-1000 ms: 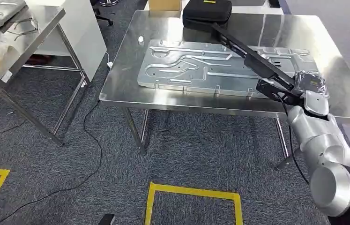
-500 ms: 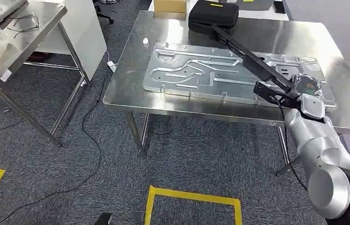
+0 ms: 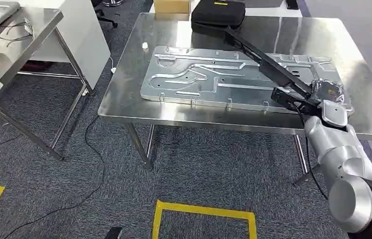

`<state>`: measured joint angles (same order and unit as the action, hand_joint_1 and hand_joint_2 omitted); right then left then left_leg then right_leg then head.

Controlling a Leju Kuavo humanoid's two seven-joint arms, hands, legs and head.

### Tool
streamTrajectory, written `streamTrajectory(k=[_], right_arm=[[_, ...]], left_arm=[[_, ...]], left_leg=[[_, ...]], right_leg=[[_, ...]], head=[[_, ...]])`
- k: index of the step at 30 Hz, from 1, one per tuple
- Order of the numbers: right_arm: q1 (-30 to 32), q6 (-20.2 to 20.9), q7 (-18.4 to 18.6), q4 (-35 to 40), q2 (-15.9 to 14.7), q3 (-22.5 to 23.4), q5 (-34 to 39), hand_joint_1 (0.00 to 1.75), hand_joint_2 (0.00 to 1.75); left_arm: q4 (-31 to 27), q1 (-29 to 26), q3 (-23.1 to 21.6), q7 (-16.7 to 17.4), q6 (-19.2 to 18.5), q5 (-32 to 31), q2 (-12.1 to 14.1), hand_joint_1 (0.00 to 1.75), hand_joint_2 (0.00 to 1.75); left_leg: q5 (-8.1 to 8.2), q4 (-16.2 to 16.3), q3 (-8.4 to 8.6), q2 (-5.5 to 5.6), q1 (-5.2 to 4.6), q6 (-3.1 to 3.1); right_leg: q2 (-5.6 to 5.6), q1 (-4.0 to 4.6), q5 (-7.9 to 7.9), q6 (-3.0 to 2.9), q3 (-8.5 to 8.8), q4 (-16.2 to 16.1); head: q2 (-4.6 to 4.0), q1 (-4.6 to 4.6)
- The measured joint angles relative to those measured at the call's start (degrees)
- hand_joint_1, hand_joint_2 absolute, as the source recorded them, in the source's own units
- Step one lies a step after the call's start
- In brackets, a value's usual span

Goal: Take the parts from the cabinet and place them on the table.

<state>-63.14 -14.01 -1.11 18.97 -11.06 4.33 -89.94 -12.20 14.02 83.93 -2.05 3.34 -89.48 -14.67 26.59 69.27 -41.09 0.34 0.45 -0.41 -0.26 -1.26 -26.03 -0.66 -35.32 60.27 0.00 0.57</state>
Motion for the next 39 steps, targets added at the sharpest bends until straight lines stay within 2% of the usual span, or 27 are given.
streamTrajectory(k=[1,2,3,6,7,8,9,11,12,13,14,16,17,18,21,22,23,24,26,27,28,30,32,33,34,37,39], right_arm=[[0.0,0.0,-0.1,0.0,0.0,0.0,0.0,1.75,1.75],[0.1,0.0,-0.1,0.0,0.1,0.0,0.0,1.75,1.75],[-0.1,0.0,-0.1,0.0,0.1,0.0,0.0,1.75,1.75],[0.1,-0.1,0.0,0.0,0.1,0.0,0.0,1.75,1.75],[0.2,-0.1,0.0,0.0,0.2,0.0,0.0,1.75,1.75],[0.2,-0.2,0.0,0.0,0.2,0.0,0.0,1.75,1.75],[0.2,-0.3,0.0,0.0,0.2,0.0,0.0,1.75,1.75],[0.3,-0.4,0.0,0.0,0.2,0.0,0.0,1.75,1.75],[0.5,-0.4,0.1,-0.2,0.2,0.0,0.0,1.75,1.75],[0.6,-0.4,0.2,-0.2,0.2,0.0,0.0,1.75,1.75],[0.6,-0.4,0.2,-0.2,0.1,0.1,0.0,1.75,1.75],[0.6,-0.4,0.2,-0.2,0.1,0.1,0.0,1.75,1.75],[0.6,-0.4,0.2,-0.2,0.1,0.1,0.0,1.75,1.75],[0.4,-0.5,0.2,-0.2,0.1,0.1,0.0,1.75,1.75],[0.5,-0.6,0.3,-0.2,0.0,0.1,0.0,1.75,1.75],[0.5,-0.7,0.3,-0.2,0.0,0.1,0.0,1.75,1.75],[0.5,-0.7,0.3,-0.1,0.0,0.1,0.0,1.75,1.75],[0.5,-0.8,0.1,0.0,0.0,0.1,0.0,1.75,1.75],[0.5,-0.9,-0.1,0.0,0.1,0.1,0.0,1.75,1.75],[0.5,-0.9,-0.1,0.0,0.1,0.2,0.0,1.75,1.75],[0.6,-0.9,-0.1,0.0,0.2,0.2,0.0,1.75,1.75],[0.7,-0.9,-0.1,0.0,0.4,0.3,0.0,1.75,1.75],[0.7,-0.9,-0.1,0.0,0.6,0.3,0.0,1.75,1.75],[0.7,-1.0,-0.1,0.0,0.6,0.4,0.0,1.75,1.75],[0.7,-1.1,-0.1,0.0,0.6,0.5,0.0,1.75,1.75],[0.9,-1.1,-0.1,0.0,0.7,0.7,0.0,1.75,1.75],[1.1,-1.2,-0.1,0.0,0.7,0.7,0.0,1.75,1.75]], left_arm=[[0.0,0.0,0.0,0.0,0.0,0.0,0.0,0.00,0.00],[0.0,0.0,0.0,0.0,0.0,0.0,0.0,0.00,0.00],[0.0,0.1,0.0,0.0,0.0,0.0,0.0,0.00,0.00],[0.0,0.1,0.0,0.0,0.0,0.0,0.0,0.00,0.00],[0.0,0.1,0.0,-0.1,0.0,0.1,0.0,0.00,0.00],[0.0,0.1,0.0,-0.2,-0.1,0.1,0.0,0.00,0.00],[0.0,0.2,0.0,-0.2,-0.1,0.1,0.0,0.00,0.00],[0.0,0.3,0.0,-0.2,-0.2,0.1,0.0,0.00,0.00],[0.0,0.2,0.0,-0.2,-0.2,0.1,0.0,0.00,0.00],[0.0,0.2,0.0,-0.2,-0.2,0.1,0.0,0.00,0.00],[0.0,0.1,0.0,-0.2,-0.2,0.1,0.0,0.00,0.00],[0.0,0.1,0.0,-0.2,-0.2,0.0,0.0,0.00,0.00],[0.0,0.1,0.0,-0.2,-0.3,0.0,0.0,0.00,0.00],[0.0,0.3,0.0,-0.2,-0.3,0.0,-0.1,0.00,0.00],[0.0,0.2,0.0,-0.2,-0.7,-0.1,0.0,0.00,0.00],[0.0,0.3,-0.1,-0.2,-0.7,-0.2,0.0,0.00,0.00],[0.0,0.3,-0.1,-0.3,-0.7,-0.2,0.0,0.00,0.00],[0.0,0.3,-0.1,-0.3,-0.8,-0.3,0.0,0.00,0.00],[0.0,0.4,-0.2,-0.3,-0.8,-0.5,0.0,0.00,0.00],[0.0,0.3,-0.2,-0.3,-0.7,-0.5,0.0,0.00,0.00],[0.0,0.2,-0.2,-0.2,-0.7,-0.5,0.0,0.00,0.00],[0.0,0.3,-0.2,0.0,-0.5,-0.5,0.0,0.00,0.00],[0.0,0.3,-0.2,0.2,0.1,-0.5,0.0,0.00,0.00],[0.0,0.4,-0.2,0.4,0.2,-0.5,0.0,0.00,0.00],[0.0,0.4,-0.2,0.4,0.3,-0.5,0.0,0.00,0.00],[0.0,0.2,-0.2,0.6,0.3,-0.5,0.0,0.00,0.00],[0.0,0.4,-0.3,0.6,0.3,-0.5,0.0,0.00,0.00]], left_leg=[[-2.95,-5.5,2.38,0.00,-0.11,-0.52],[-3.23,-8.3,3.62,0.03,-0.39,-1.08],[-3.15,-9.3,4.12,0.06,-0.64,-1.12],[-2.62,-10.1,4.32,0.10,-0.81,-1.31],[-3.06,-11.1,4.99,0.02,-0.18,-1.87],[-3.16,-11.6,5.37,0.02,-0.27,-2.09],[-3.12,-11.6,5.47,0.02,-0.28,-2.40],[-2.90,-11.5,5.57,0.08,-0.39,-2.73],[-2.75,-11.4,5.61,0.14,-0.41,-2.85],[-2.58,-11.2,5.66,0.18,-0.40,-2.86],[-2.35,-11.0,5.71,0.22,-0.39,-2.82],[-1.67,-10.3,5.96,0.28,-0.38,-2.45],[-1.30,-10.0,5.90,0.26,-0.38,-2.17],[-1.14,-9.5,5.53,0.31,-0.81,-1.89],[-1.21,-10.0,5.61,0.23,-0.74,-1.34],[-0.94,-9.9,5.70,0.31,-1.03,-1.04],[-0.19,-9.0,5.41,0.16,-0.85,-0.58],[1.33,-6.4,4.26,0.05,-0.70,-0.16],[5.06,2.3,-0.02,0.02,-0.24,0.29],[6.08,5.8,-1.97,0.02,-0.09,0.50],[5.80,7.3,-3.06,0.02,0.10,0.69],[1.83,2.5,-1.32,-0.02,0.42,0.81],[-3.45,-7.6,3.19,-0.18,0.60,0.70],[-2.45,-8.6,4.14,-0.03,0.21,0.65],[-2.22,-9.6,4.24,0.06,0.19,0.16],[-2.36,-9.8,4.29,0.10,0.16,-0.67],[-2.62,-10.5,4.85,0.10,0.39,-1.63]], right_leg=[[-0.01,0.03,-0.28,0.14,0.38,0.0],[0.02,-0.05,-0.45,0.30,0.46,-0.2],[0.02,0.40,-0.46,0.60,0.32,0.0],[0.11,0.14,-0.14,1.52,0.33,-0.8],[0.15,0.17,-0.56,1.88,0.25,-0.7],[0.22,-0.01,-1.29,1.96,-0.15,0.5],[0.21,0.03,-3.00,1.99,-1.49,3.4],[0.17,-0.03,-6.61,2.33,-6.07,12.4],[0.19,-0.05,-7.25,2.49,-8.15,15.8],[0.20,-0.05,-6.36,2.58,-8.79,16.3],[0.21,-0.07,-4.35,2.56,-8.17,14.2],[0.23,-0.06,1.20,2.29,-4.17,4.9],[0.23,0.00,2.03,2.01,-2.76,1.1],[0.26,0.50,1.34,1.95,-1.84,0.2],[0.12,0.56,1.06,1.37,-1.99,0.2],[0.09,-0.14,1.25,0.92,-1.72,-0.3],[0.17,-0.22,1.29,0.74,-1.22,-0.7],[0.30,-0.28,1.19,0.32,-0.93,-0.8],[0.41,-0.20,0.98,-0.04,-0.69,-0.7],[0.42,-0.20,0.90,-0.13,-0.62,-0.7],[0.38,-0.24,0.83,-0.12,-0.55,-0.7],[0.22,-0.41,0.55,0.18,-0.25,-0.6],[0.14,-0.60,-0.07,0.83,0.20,-0.4],[0.17,-0.26,-0.20,1.17,0.05,-0.2],[0.15,-0.05,-0.16,1.42,-0.15,-0.2],[0.20,-0.25,0.05,2.34,0.21,-0.8],[0.29,-0.49,-1.86,2.56,-0.80,1.5]], head=[[0.00,0.00],[0.00,-0.07],[0.00,0.00],[0.00,-0.02],[0.00,-0.04],[0.00,-0.09],[0.00,-0.04],[0.00,-0.06],[0.00,-0.11],[0.00,-0.09],[0.00,-0.11],[0.00,-0.09],[0.00,-0.11],[0.00,-0.11],[0.00,-0.02],[0.00,-0.04],[0.00,-0.02],[0.00,0.09],[0.00,0.07],[0.00,0.04],[0.00,0.09],[0.00,0.07],[0.00,0.07],[0.00,0.09],[0.00,-0.07],[0.00,0.00],[0.00,-0.04]])
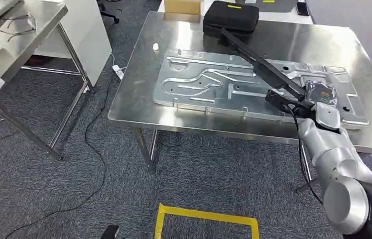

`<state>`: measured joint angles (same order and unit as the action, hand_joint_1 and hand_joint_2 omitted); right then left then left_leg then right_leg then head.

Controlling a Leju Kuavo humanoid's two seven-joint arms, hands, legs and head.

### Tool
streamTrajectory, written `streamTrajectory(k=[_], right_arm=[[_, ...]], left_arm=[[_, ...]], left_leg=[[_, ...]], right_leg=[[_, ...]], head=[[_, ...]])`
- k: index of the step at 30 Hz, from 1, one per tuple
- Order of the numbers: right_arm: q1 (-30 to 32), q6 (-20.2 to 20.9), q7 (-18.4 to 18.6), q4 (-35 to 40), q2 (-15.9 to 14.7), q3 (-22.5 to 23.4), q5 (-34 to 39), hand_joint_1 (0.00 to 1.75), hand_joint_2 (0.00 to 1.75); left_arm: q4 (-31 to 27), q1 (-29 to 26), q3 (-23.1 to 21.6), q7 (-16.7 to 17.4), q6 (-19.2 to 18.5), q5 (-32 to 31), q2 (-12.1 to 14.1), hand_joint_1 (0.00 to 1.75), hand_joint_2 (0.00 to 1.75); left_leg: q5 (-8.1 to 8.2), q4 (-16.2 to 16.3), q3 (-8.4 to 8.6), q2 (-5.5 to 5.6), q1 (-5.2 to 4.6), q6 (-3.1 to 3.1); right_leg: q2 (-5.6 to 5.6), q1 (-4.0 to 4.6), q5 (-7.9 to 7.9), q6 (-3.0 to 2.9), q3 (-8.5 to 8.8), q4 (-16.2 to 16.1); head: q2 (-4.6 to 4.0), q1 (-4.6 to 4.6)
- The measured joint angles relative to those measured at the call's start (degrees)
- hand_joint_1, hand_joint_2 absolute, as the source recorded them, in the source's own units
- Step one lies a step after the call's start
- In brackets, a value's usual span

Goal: Take the parts from the cabinet and place them on the table.

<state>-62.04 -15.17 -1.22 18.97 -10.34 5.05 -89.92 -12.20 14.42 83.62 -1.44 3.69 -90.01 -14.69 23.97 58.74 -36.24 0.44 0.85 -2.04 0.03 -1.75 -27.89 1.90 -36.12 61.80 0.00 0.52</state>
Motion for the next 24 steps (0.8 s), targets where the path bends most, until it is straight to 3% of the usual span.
streamTrajectory(k=[3,4,5,6,8,9,10,12,13,14,15,16,18,19,20,21,23,24], right_arm=[[0.4,-0.2,-0.1,-0.2,0.0,0.2,0.0,1.75,1.75],[0.7,-0.2,0.0,-0.3,0.0,0.3,0.0,1.75,1.75],[1.0,-0.2,0.1,-0.3,0.0,0.3,0.0,1.75,1.75],[1.1,-0.2,0.1,-0.3,0.0,0.4,0.0,1.75,1.75],[1.0,-0.3,0.0,-0.3,0.0,0.4,0.0,1.75,1.75],[1.0,-0.4,-0.1,-0.3,0.0,0.4,0.0,1.75,1.75],[0.8,-0.5,-0.1,-0.3,0.1,0.4,0.0,1.75,1.75],[0.7,-0.6,-0.1,-0.3,0.1,0.4,0.0,1.75,1.75],[0.6,-0.6,0.0,-0.3,0.0,0.5,0.0,1.75,1.75],[0.6,-0.7,0.0,0.0,0.1,0.5,0.0,1.75,1.75],[0.6,-0.7,0.0,0.0,0.1,0.5,0.0,1.75,1.75],[0.5,-0.7,0.0,0.0,0.1,0.5,0.0,1.75,1.75],[0.6,-0.7,0.1,0.0,0.2,0.5,0.0,1.75,1.75],[0.7,-0.7,0.2,0.0,0.2,0.5,0.0,1.75,1.75],[0.9,-0.7,0.2,0.0,0.2,0.5,0.0,1.75,1.75],[1.1,-0.7,0.2,-0.1,0.2,0.5,0.0,1.75,1.75],[1.3,-0.7,0.1,-0.2,0.3,0.5,0.0,1.75,1.75],[1.5,-0.7,0.1,-0.2,0.3,0.5,0.0,1.75,1.75]], left_arm=[[0.0,0.0,0.0,0.1,0.2,0.0,0.0,0.00,0.00],[0.0,-0.1,0.0,0.2,0.2,0.0,0.0,0.00,0.00],[0.0,-0.2,0.0,0.2,0.2,0.0,0.0,0.00,0.00],[0.0,-0.2,0.0,0.2,0.2,0.0,0.0,0.00,0.00],[0.0,-0.1,0.0,0.0,-0.2,0.0,0.0,0.00,0.00],[0.0,-0.2,0.0,-0.1,-0.4,0.0,-0.1,0.00,0.00],[0.0,0.1,0.0,-0.2,-0.5,0.0,-0.1,0.00,0.00],[0.0,0.1,-0.1,-0.4,-0.7,0.0,-0.1,0.00,0.00],[0.0,0.1,-0.2,-0.4,-0.7,0.0,-0.2,0.00,0.00],[0.0,0.1,-0.4,-0.4,-0.6,0.0,-0.2,0.00,0.00],[0.0,0.1,-0.5,-0.4,-0.5,0.0,-0.2,0.00,0.00],[0.0,0.2,-0.6,-0.4,-0.3,0.2,-0.2,0.00,0.00],[0.0,0.3,-0.8,-0.7,-0.3,0.2,-0.2,0.00,0.00],[0.0,0.2,-0.9,-0.7,-0.3,0.2,-0.2,0.00,0.00],[0.0,0.0,-1.0,-0.7,-0.3,0.2,-0.2,0.00,0.00],[0.0,0.0,-1.0,-0.7,-0.3,0.2,-0.2,0.00,0.00],[0.0,0.0,-1.0,-0.7,-0.2,0.5,-0.1,0.00,0.00],[0.0,-0.1,-1.0,-0.7,-0.2,0.6,-0.1,0.00,0.00]], left_leg=[[0.20,0.0,0.09,0.11,-0.30,-0.61],[0.30,0.1,0.17,0.19,-0.45,-0.75],[0.40,0.1,0.35,0.27,-0.57,-0.82],[0.53,0.1,0.58,0.35,-0.71,-0.87],[1.09,0.2,1.05,0.38,-0.92,-0.72],[1.25,0.2,0.97,0.31,-0.92,-0.59],[1.84,0.5,0.75,0.32,-1.23,-0.21],[2.02,-0.1,1.07,0.30,-1.00,0.32],[2.22,-0.2,1.50,0.22,-1.08,0.60],[2.60,0.1,1.65,0.07,-1.20,0.89],[3.05,1.6,1.57,-0.07,-1.13,1.27],[4.76,5.0,-0.15,-0.06,-0.95,1.55],[7.99,14.2,-5.69,-0.09,-0.50,2.10],[8.23,17.0,-7.83,-0.09,-0.36,2.25],[6.94,17.2,-8.78,-0.10,-0.22,2.36],[4.37,14.9,-8.49,-0.11,-0.14,2.41],[-2.93,4.6,-4.96,-0.14,-0.13,2.16],[-3.65,1.8,-3.91,-0.11,-0.21,1.94]], right_leg=[[-0.05,0.21,-5.28,0.13,-6.41,12.7],[-0.05,0.28,-5.43,0.10,-7.94,15.2],[-0.04,0.36,-4.07,-0.07,-7.98,14.6],[-0.04,0.45,-1.65,-0.36,-6.75,11.5],[-0.05,0.79,3.91,-1.31,-2.23,1.4],[-0.01,1.09,3.36,-1.84,-1.06,-0.8],[0.01,1.42,2.54,-1.74,-0.34,-2.7],[-0.04,1.62,2.10,-2.08,-0.15,-2.3],[-0.15,1.57,2.07,-2.29,0.21,-2.7],[-0.14,0.60,2.30,-2.51,1.27,-3.4],[0.03,0.69,2.45,-2.73,2.05,-3.5],[0.20,0.65,2.28,-3.01,2.57,-3.6],[0.17,0.65,1.53,-3.22,3.24,-3.5],[0.09,0.63,1.16,-3.17,3.55,-3.5],[-0.02,0.59,0.74,-3.10,3.99,-3.5],[-0.10,0.57,0.25,-2.95,4.56,-3.4],[-0.17,0.43,-1.13,-2.40,5.78,-3.0],[-0.11,0.41,-1.79,-2.07,5.96,-2.9]], head=[[0.00,0.00],[0.00,0.02],[0.00,0.00],[0.00,0.02],[0.00,0.02],[0.00,0.02],[0.00,0.00],[0.00,-0.02],[0.00,0.04],[0.00,0.04],[0.00,0.09],[0.00,0.20],[0.00,0.15],[0.00,0.15],[0.00,0.15],[0.00,0.15],[0.00,0.17],[0.00,0.07]])
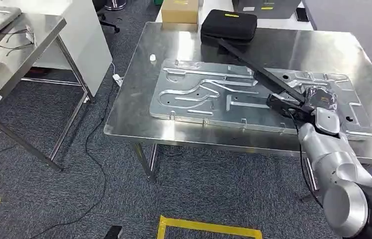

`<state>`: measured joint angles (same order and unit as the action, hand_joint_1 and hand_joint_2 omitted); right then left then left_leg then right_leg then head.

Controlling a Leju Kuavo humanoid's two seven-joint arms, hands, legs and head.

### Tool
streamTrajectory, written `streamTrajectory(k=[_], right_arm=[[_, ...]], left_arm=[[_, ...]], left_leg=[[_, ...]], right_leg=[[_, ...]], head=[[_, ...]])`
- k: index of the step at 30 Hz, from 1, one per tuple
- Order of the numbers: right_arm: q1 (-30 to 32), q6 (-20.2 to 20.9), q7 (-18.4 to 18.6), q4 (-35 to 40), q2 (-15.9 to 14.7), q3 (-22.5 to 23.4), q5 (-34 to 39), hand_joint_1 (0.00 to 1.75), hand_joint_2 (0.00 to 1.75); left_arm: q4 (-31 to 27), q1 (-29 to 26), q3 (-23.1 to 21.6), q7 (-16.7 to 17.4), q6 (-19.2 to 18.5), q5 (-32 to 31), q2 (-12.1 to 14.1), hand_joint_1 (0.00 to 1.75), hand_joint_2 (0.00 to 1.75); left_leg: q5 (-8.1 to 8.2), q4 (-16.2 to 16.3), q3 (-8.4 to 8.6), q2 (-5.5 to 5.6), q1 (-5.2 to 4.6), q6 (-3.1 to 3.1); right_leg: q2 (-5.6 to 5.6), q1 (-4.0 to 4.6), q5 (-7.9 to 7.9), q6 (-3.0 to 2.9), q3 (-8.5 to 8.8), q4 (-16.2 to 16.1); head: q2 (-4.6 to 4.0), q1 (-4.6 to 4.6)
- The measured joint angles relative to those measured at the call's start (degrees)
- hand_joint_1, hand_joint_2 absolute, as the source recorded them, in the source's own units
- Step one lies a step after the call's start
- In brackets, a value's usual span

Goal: Take the parts from the cabinet and place them on the table.

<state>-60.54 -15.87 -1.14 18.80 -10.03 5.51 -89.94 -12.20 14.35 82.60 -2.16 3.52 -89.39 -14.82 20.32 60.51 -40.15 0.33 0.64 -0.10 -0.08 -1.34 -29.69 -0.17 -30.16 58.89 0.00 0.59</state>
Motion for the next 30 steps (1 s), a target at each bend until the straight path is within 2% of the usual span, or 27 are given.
streamTrajectory(k=[1,2,3,4,5,6,7,9,10,11,12,13,15,16,17,18,19,21,22,23,25,26,27,28,30], right_arm=[[-0.2,-0.1,0.0,-0.1,0.0,0.0,0.0,1.75,1.75],[-0.2,-0.1,0.0,0.0,0.0,0.0,0.0,1.75,1.75],[-0.2,-0.2,0.1,0.0,-0.1,0.0,0.0,1.75,1.75],[-0.1,-0.2,0.2,0.0,-0.1,0.0,0.0,1.75,1.75],[-0.1,-0.2,0.2,0.0,-0.1,0.0,0.0,1.75,1.75],[-0.1,-0.2,0.2,0.0,-0.1,0.0,0.0,1.75,1.75],[-0.3,-0.1,0.1,0.0,-0.1,0.0,0.0,1.75,1.75],[-0.6,-0.1,0.1,0.0,-0.2,0.0,0.0,1.75,1.75],[-0.6,0.0,0.1,0.0,-0.2,0.0,0.0,1.75,1.75],[-0.5,0.0,0.1,0.0,-0.2,0.0,0.0,1.75,1.75],[-0.5,0.0,-0.1,0.0,-0.2,0.0,0.0,1.75,1.75],[-0.6,-0.1,-0.4,0.0,-0.2,0.0,0.0,1.75,1.75],[-0.9,-0.2,-1.5,0.0,-0.1,-0.1,0.0,1.75,1.75],[-1.1,-0.4,-2.1,0.0,0.0,-0.2,0.0,1.75,1.75],[-1.3,-0.7,-2.5,0.1,0.1,-0.3,0.0,1.75,1.75],[-1.2,-0.9,-3.0,0.1,0.3,-0.5,0.0,1.75,1.75],[-1.2,-1.2,-3.3,0.1,0.4,-0.6,0.0,1.75,1.75],[-0.9,-1.6,-3.4,0.0,0.8,-1.3,0.0,1.75,1.75],[-0.7,-2.1,-3.6,0.0,1.0,-1.6,0.0,1.75,1.75],[-0.5,-2.6,-4.0,0.0,1.3,-1.8,0.0,1.75,1.75],[0.6,-3.6,-5.4,-0.1,1.9,-2.4,0.0,1.75,1.75],[1.3,-3.8,-5.9,-0.2,2.2,-2.6,0.0,1.75,1.75],[2.0,-4.2,-6.4,-0.3,2.6,-2.7,0.0,1.75,1.75],[2.8,-4.4,-6.8,-0.3,3.0,-3.0,0.0,1.75,1.75],[3.6,-4.9,-6.9,-0.3,3.5,-3.4,0.0,1.75,1.75]], left_arm=[[0.0,0.1,0.0,0.0,0.0,0.0,0.0,0.00,0.00],[0.0,0.2,0.0,-0.2,-0.2,0.2,0.0,0.00,0.00],[0.0,0.2,0.0,-0.4,-0.4,0.3,0.0,0.00,0.00],[0.0,0.0,0.0,-0.4,-0.4,0.4,0.0,0.00,0.00],[0.0,0.0,0.0,-0.5,-0.5,0.4,0.0,0.00,0.00],[0.0,0.1,0.0,-0.5,-0.5,0.3,0.0,0.00,0.00],[0.0,0.2,0.0,-0.5,-0.5,0.3,0.0,0.00,0.00],[0.0,0.4,-0.2,-0.4,-0.2,0.0,0.0,0.00,0.00],[0.0,0.4,-0.2,-0.3,-0.2,0.0,0.0,0.00,0.00],[0.0,0.3,-0.2,-0.1,-0.1,0.0,0.0,0.00,0.00],[0.0,0.3,-0.2,0.0,0.0,-0.1,0.0,0.00,0.00],[0.0,0.3,-0.2,0.1,0.0,-0.2,0.0,0.00,0.00],[0.0,0.3,-0.3,0.2,0.0,-0.3,-0.1,0.00,0.00],[0.0,0.3,-0.3,0.3,0.1,-0.5,-0.2,0.00,0.00],[0.0,0.4,-0.3,0.5,0.2,-0.5,-0.2,0.00,0.00],[0.0,0.3,-0.3,0.7,0.2,-0.5,-0.2,0.00,0.00],[0.0,0.3,-0.3,0.9,0.2,-0.5,-0.2,0.00,0.00],[0.0,0.2,-0.3,1.0,0.2,-0.5,-0.2,0.00,0.00],[0.0,0.3,-0.3,1.1,0.2,-0.5,-0.2,0.00,0.00],[0.0,0.3,-0.3,1.2,0.3,-0.6,-0.2,0.00,0.00],[0.0,0.1,-0.5,1.7,0.3,-0.6,-0.2,0.00,0.00],[0.0,0.0,-0.5,1.8,0.3,-0.6,-0.2,0.00,0.00],[0.0,0.0,-0.5,2.0,0.3,-0.6,-0.2,0.00,0.00],[0.0,0.0,-0.5,2.0,0.3,-0.6,-0.2,0.00,0.00],[0.0,0.2,-0.7,2.0,0.3,-0.6,-0.1,0.00,0.00]], left_leg=[[0.46,-0.4,0.43,0.05,-0.28,-0.19],[1.14,-0.5,0.46,0.02,-0.18,-0.68],[1.29,-1.0,0.21,0.11,-0.40,-0.91],[1.66,-1.0,0.44,0.10,-0.44,-1.52],[1.71,-1.5,1.41,0.09,-0.25,-1.99],[1.62,-1.9,2.06,0.07,-0.16,-2.24],[1.75,-2.0,2.29,0.08,-0.16,-2.45],[1.99,-2.0,2.42,0.18,-0.25,-2.79],[2.16,-2.0,2.47,0.22,-0.30,-2.91],[2.30,-1.9,2.58,0.34,-0.33,-2.92],[2.48,-1.8,2.73,0.47,-0.35,-2.88],[2.65,-1.8,2.92,0.58,-0.38,-2.78],[2.97,-1.7,3.27,0.64,-0.41,-2.52],[2.95,-1.7,3.26,0.64,-0.61,-2.29],[2.92,-1.8,2.95,0.65,-0.53,-1.97],[2.77,-1.8,3.06,0.69,-0.52,-1.65],[2.59,-1.5,3.18,0.72,-0.63,-1.31],[3.43,-1.1,2.91,0.65,-0.60,-0.82],[4.66,0.8,2.35,0.44,-0.54,-0.37],[6.87,4.5,0.72,0.36,-0.40,0.08],[10.40,12.6,-2.89,0.10,-0.11,0.43],[10.71,14.5,-3.82,0.06,-0.03,0.48],[9.75,13.6,-3.53,0.04,0.03,0.45],[7.65,10.2,-2.03,0.03,0.09,0.45],[2.65,0.6,2.44,0.01,0.12,0.36]], right_leg=[[-0.14,0.53,-0.26,0.43,-0.37,0.5],[-0.22,0.52,-0.30,0.62,-0.74,0.2],[-0.16,0.40,-0.19,0.97,-0.45,0.3],[-0.16,0.29,0.00,1.28,-0.29,0.3],[-0.15,0.27,-0.29,1.48,-0.21,0.3],[-0.03,0.07,-1.07,1.61,-0.43,1.7],[0.02,0.07,-2.50,1.72,-1.92,4.6],[-0.01,0.09,-5.82,2.01,-7.03,13.1],[-0.01,0.10,-6.77,2.06,-9.47,16.4],[0.01,0.06,-6.19,2.04,-10.86,17.4],[0.02,0.06,-4.15,1.85,-10.86,15.6],[0.01,0.10,-1.32,1.62,-9.80,11.9],[0.05,0.33,5.04,0.85,-6.62,2.5],[0.03,0.85,4.09,0.78,-6.38,1.0],[-0.04,1.04,3.88,0.61,-6.13,0.2],[-0.07,1.11,4.60,0.34,-5.97,0.0],[0.07,1.20,4.56,0.10,-5.92,0.1],[0.15,0.49,4.96,-0.50,-5.00,-0.6],[0.17,0.48,4.98,-0.57,-4.85,-0.7],[0.29,0.47,4.96,-0.73,-4.86,-0.7],[0.32,0.54,4.87,-0.93,-4.84,-0.5],[0.30,0.55,4.80,-1.03,-4.84,-0.4],[0.18,0.52,4.71,-1.08,-4.82,-0.3],[0.06,0.47,4.61,-0.96,-4.79,-0.1],[-0.03,0.43,4.39,-0.65,-4.70,0.1]], head=[[0.00,0.13],[0.00,0.09],[0.00,-0.09],[0.00,0.00],[0.00,0.00],[0.00,-0.20],[0.00,-0.13],[0.00,-0.09],[0.00,-0.11],[0.00,-0.09],[0.00,-0.11],[0.00,-0.09],[0.00,-0.11],[0.00,-0.11],[0.00,-0.09],[0.00,-0.11],[0.00,-0.07],[0.00,-0.06],[0.00,-0.09],[0.00,-0.04],[0.00,-0.09],[0.00,-0.07],[0.00,-0.09],[0.00,-0.07],[0.00,-0.07]])
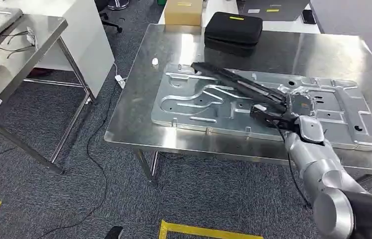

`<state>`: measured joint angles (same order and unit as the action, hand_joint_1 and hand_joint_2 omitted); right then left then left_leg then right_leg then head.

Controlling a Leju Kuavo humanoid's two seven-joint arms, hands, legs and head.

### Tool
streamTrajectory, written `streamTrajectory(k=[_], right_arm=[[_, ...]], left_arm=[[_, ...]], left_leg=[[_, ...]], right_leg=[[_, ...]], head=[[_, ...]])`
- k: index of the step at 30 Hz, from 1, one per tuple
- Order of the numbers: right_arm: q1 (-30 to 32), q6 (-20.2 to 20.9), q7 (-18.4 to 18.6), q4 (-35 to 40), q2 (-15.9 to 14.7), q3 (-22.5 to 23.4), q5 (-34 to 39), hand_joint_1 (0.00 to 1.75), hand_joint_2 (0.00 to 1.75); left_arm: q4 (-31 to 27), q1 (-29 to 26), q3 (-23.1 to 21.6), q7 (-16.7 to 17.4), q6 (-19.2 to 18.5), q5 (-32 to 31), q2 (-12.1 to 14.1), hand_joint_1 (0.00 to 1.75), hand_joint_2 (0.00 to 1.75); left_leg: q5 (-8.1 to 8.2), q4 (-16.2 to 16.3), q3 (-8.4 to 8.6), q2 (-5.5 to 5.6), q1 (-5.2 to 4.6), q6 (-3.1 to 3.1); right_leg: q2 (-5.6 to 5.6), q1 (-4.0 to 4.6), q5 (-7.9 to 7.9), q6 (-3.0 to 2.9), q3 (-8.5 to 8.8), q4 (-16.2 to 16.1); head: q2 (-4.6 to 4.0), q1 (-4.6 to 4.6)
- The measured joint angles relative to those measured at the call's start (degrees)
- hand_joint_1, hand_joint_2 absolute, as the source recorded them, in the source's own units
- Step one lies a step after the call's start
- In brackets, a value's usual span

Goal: Take the parts from the cabinet and place them on the table.

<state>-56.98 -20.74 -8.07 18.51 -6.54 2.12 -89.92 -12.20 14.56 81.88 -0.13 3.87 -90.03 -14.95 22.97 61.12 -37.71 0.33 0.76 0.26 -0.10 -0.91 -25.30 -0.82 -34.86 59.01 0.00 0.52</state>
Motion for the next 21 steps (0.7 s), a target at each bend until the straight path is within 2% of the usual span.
streamTrajectory(k=[2,3,5,6,7,8,10,11,12,13,14,15,16,17,20,21], right_arm=[[0.0,-0.2,-0.2,0.0,0.2,-0.2,0.0,1.75,1.75],[0.2,-0.2,-0.5,-0.1,0.2,-0.2,0.0,1.75,1.75],[1.0,-0.6,-0.9,-0.1,0.5,-1.3,0.0,1.75,1.75],[1.3,-0.9,-0.8,-0.1,0.6,-2.4,0.1,1.75,1.75],[1.5,-1.2,-0.8,-0.1,0.6,-3.6,0.3,1.75,1.75],[1.7,-1.4,-0.9,-0.2,0.6,-4.6,0.5,1.75,1.75],[2.8,-1.6,-0.9,-0.4,0.8,-5.6,1.1,1.75,1.75],[3.4,-1.5,-1.0,-0.4,0.8,-5.8,1.5,1.75,1.75],[3.7,-1.2,-1.3,-0.5,1.0,-5.9,1.7,1.75,1.75],[3.7,-1.0,-1.2,-0.5,1.3,-6.1,1.6,1.75,1.75],[3.7,-0.9,-0.7,-0.6,1.5,-6.4,1.3,1.75,1.75],[3.8,-1.4,0.0,-0.6,1.7,-6.8,0.9,1.75,1.75],[4.0,-1.7,0.4,-0.6,1.9,-7.0,0.9,1.75,1.75],[4.1,-1.8,0.5,-0.6,2.3,-7.2,0.8,1.75,1.75],[5.1,-2.1,0.6,-0.6,3.1,-7.9,0.1,1.75,1.75],[5.2,-2.2,0.6,-0.6,3.3,-8.1,0.0,1.75,1.75]], left_arm=[[0.0,0.2,-0.2,0.0,0.0,0.0,0.0,0.00,0.00],[0.0,0.1,-0.3,0.0,0.0,0.0,0.0,0.00,0.00],[0.0,-0.1,-0.7,0.0,-0.3,0.0,0.0,0.00,0.00],[0.0,0.0,-1.1,-0.1,-0.5,0.0,-0.1,0.00,0.00],[0.0,0.1,-1.3,-0.1,-0.6,0.0,-0.1,0.00,0.00],[0.0,0.3,-1.4,-0.1,-0.7,0.0,-0.1,0.00,0.00],[0.0,0.5,-1.7,-0.1,-0.8,0.0,-0.1,0.00,0.00],[0.0,0.5,-1.9,-0.1,-0.9,0.0,-0.1,0.00,0.00],[0.0,0.5,-2.2,-0.1,-1.1,0.0,-0.1,0.00,0.00],[0.0,0.5,-2.4,-0.2,-1.4,0.0,-0.1,0.00,0.00],[0.0,0.5,-2.7,-0.4,-1.6,0.0,-0.3,0.00,0.00],[0.0,0.6,-2.9,-0.5,-1.8,0.0,-0.4,0.00,0.00],[0.0,0.7,-3.1,-0.6,-2.0,0.0,-0.7,0.00,0.00],[0.0,0.8,-3.4,-0.8,-2.2,0.0,-0.9,0.00,0.00],[0.0,0.9,-3.8,-1.1,-2.7,0.1,-1.1,0.00,0.00],[0.0,1.0,-3.9,-1.1,-2.7,0.1,-1.2,0.00,0.00]], left_leg=[[2.18,-2.6,0.60,0.05,-0.43,-0.70],[0.67,-2.3,0.83,0.12,-0.42,-1.16],[0.55,-2.5,1.11,0.12,-0.40,-1.82],[0.18,-3.1,1.51,-0.04,-0.10,-2.30],[0.12,-3.3,1.67,-0.06,-0.15,-2.44],[0.14,-3.2,1.67,-0.12,-0.16,-2.76],[0.17,-3.2,1.63,-0.14,-0.24,-2.85],[0.20,-3.1,1.58,-0.11,-0.25,-2.89],[0.24,-3.0,1.59,-0.09,-0.26,-2.93],[0.31,-2.9,1.60,-0.09,-0.26,-2.92],[0.37,-2.8,1.62,-0.09,-0.27,-2.87],[0.42,-2.7,1.70,-0.08,-0.29,-2.79],[0.47,-2.7,1.72,-0.08,-0.29,-2.68],[0.56,-2.4,1.48,-0.05,-0.70,-2.25],[0.31,-2.8,1.79,-0.13,-0.35,-1.31],[0.38,-2.7,1.84,-0.13,-0.67,-0.92]], right_leg=[[0.02,0.22,-0.07,0.48,-0.35,0.2],[0.05,0.27,-0.05,0.84,-0.42,0.1],[0.02,0.35,-0.01,1.57,-0.10,-0.2],[-0.01,0.03,-0.63,1.86,-0.37,0.2],[0.09,0.03,-1.83,2.03,-0.81,1.7],[0.03,0.05,-3.85,2.20,-2.31,5.1],[0.06,0.01,-7.82,2.56,-6.52,14.1],[0.06,0.01,-8.73,2.65,-8.11,17.4],[0.06,0.01,-7.97,2.62,-8.26,17.7],[0.07,0.01,-6.16,2.52,-7.12,15.3],[0.07,0.02,-3.78,2.33,-4.95,11.0],[0.07,0.07,-1.33,2.00,-2.04,5.5],[0.08,0.19,-0.41,1.58,0.17,1.2],[0.12,0.70,-0.97,1.38,0.65,0.0],[-0.06,0.94,-0.69,0.78,0.67,0.1],[-0.09,0.37,-0.31,0.22,0.91,-0.6]], head=[[0.00,-0.07],[0.00,-0.04],[0.00,-0.02],[0.00,-0.06],[0.00,-0.07],[0.00,-0.07],[0.00,-0.07],[0.00,-0.07],[0.00,-0.06],[0.00,-0.07],[0.00,-0.04],[0.00,-0.07],[0.00,-0.07],[0.00,-0.04],[0.00,-0.04],[0.00,0.00]])
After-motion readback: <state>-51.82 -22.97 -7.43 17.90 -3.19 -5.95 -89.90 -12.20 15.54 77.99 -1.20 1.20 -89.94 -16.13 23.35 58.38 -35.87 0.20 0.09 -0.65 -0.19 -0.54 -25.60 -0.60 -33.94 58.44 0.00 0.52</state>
